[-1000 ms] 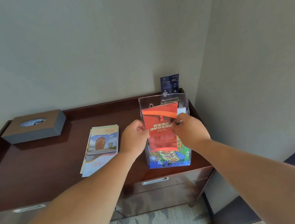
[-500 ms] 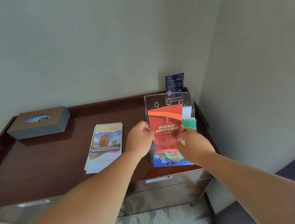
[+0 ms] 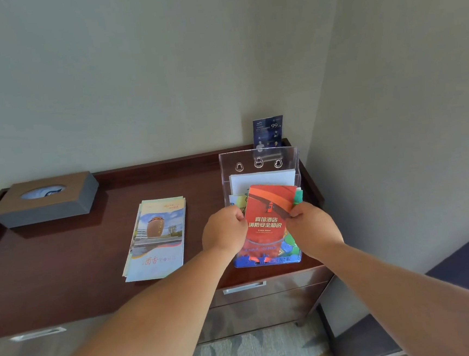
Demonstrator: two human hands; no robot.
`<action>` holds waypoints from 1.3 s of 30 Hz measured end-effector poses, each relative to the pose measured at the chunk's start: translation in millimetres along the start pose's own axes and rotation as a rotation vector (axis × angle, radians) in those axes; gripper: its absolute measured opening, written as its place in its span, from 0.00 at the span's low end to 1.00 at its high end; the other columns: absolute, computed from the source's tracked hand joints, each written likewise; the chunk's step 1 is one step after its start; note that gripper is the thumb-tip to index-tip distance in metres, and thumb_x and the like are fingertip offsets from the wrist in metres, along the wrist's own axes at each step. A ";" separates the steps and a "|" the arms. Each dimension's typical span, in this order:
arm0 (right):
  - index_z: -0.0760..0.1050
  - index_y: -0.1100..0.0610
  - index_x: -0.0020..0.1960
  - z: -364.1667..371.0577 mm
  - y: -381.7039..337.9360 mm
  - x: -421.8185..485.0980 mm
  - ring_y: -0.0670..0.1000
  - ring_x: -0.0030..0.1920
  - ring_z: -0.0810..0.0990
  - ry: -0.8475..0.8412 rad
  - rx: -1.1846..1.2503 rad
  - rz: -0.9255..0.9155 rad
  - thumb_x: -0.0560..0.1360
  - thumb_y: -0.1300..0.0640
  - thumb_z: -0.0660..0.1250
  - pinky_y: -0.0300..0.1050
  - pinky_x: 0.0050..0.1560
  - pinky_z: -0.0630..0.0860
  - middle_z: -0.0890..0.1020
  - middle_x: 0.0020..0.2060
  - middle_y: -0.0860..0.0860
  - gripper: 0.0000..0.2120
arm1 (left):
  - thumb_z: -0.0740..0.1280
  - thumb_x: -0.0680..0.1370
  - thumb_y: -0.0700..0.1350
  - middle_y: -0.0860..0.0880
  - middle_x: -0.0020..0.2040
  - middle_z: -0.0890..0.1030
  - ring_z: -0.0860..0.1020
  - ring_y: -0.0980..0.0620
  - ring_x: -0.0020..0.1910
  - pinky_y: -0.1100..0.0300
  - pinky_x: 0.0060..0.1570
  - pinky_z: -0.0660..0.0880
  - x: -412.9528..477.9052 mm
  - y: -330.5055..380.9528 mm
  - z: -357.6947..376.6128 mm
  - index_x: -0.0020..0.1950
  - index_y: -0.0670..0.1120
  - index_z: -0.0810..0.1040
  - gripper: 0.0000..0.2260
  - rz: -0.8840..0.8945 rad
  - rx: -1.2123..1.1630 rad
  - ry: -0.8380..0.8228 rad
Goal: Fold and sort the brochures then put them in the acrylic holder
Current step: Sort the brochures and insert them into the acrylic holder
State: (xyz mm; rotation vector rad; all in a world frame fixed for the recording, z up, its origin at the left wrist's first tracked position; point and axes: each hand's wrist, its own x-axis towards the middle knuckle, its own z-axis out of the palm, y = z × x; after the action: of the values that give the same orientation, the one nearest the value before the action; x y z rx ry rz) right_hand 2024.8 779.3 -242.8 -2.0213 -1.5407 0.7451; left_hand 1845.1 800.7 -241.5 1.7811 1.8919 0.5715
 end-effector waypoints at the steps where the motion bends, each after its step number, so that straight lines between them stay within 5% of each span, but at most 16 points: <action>1: 0.72 0.49 0.41 0.0 -1.4 -0.3 0.48 0.36 0.79 0.004 0.062 0.023 0.78 0.53 0.61 0.44 0.37 0.77 0.80 0.36 0.45 0.07 | 0.62 0.78 0.42 0.52 0.41 0.81 0.77 0.52 0.39 0.60 0.35 0.69 -0.5 0.6 0.0 0.43 0.49 0.78 0.07 0.009 0.016 0.008; 8: 0.73 0.49 0.45 -4.7 -2.3 0.9 0.44 0.37 0.78 0.070 0.105 0.049 0.77 0.56 0.61 0.39 0.32 0.70 0.79 0.37 0.42 0.04 | 0.63 0.80 0.43 0.50 0.42 0.82 0.80 0.50 0.41 0.60 0.36 0.72 0.1 0.7 3.4 0.42 0.48 0.77 0.07 0.008 -0.005 -0.001; 16: 0.77 0.51 0.44 -0.1 -2.5 -2.7 0.48 0.37 0.80 0.003 0.059 0.056 0.78 0.55 0.61 0.40 0.33 0.73 0.81 0.39 0.46 0.07 | 0.63 0.80 0.48 0.52 0.39 0.81 0.78 0.51 0.37 0.60 0.33 0.71 -0.8 0.8 4.6 0.42 0.50 0.76 0.08 -0.011 0.200 0.050; 27: 0.75 0.50 0.46 -1.7 -3.2 -4.3 0.48 0.40 0.81 0.040 0.037 0.044 0.79 0.55 0.60 0.46 0.41 0.81 0.81 0.39 0.45 0.06 | 0.66 0.79 0.50 0.52 0.42 0.83 0.81 0.52 0.39 0.58 0.38 0.78 2.2 -1.3 7.9 0.44 0.49 0.81 0.08 -0.013 0.114 0.019; 33: 0.70 0.50 0.37 -1.5 -14.5 -14.3 0.48 0.32 0.78 0.111 -0.034 -0.018 0.79 0.54 0.57 0.40 0.31 0.72 0.78 0.32 0.45 0.12 | 0.68 0.76 0.55 0.55 0.35 0.78 0.80 0.51 0.38 0.59 0.33 0.72 1.0 -6.9 1.4 0.35 0.51 0.72 0.13 -0.012 0.061 0.007; 39: 0.75 0.50 0.43 34.1 -71.4 -24.8 0.54 0.43 0.80 -0.045 -0.026 -0.176 0.76 0.52 0.62 0.45 0.44 0.74 0.83 0.40 0.49 0.06 | 0.67 0.75 0.60 0.53 0.34 0.76 0.76 0.49 0.39 0.58 0.36 0.65 10.0 -39.8 -33.9 0.35 0.51 0.72 0.16 -0.048 0.046 0.108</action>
State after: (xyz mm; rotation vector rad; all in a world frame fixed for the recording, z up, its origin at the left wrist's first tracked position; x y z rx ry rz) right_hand 1946.2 774.6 -216.8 -1.8691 -1.7357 0.7090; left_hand 1792.6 808.7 -238.8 1.7599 2.0302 0.6230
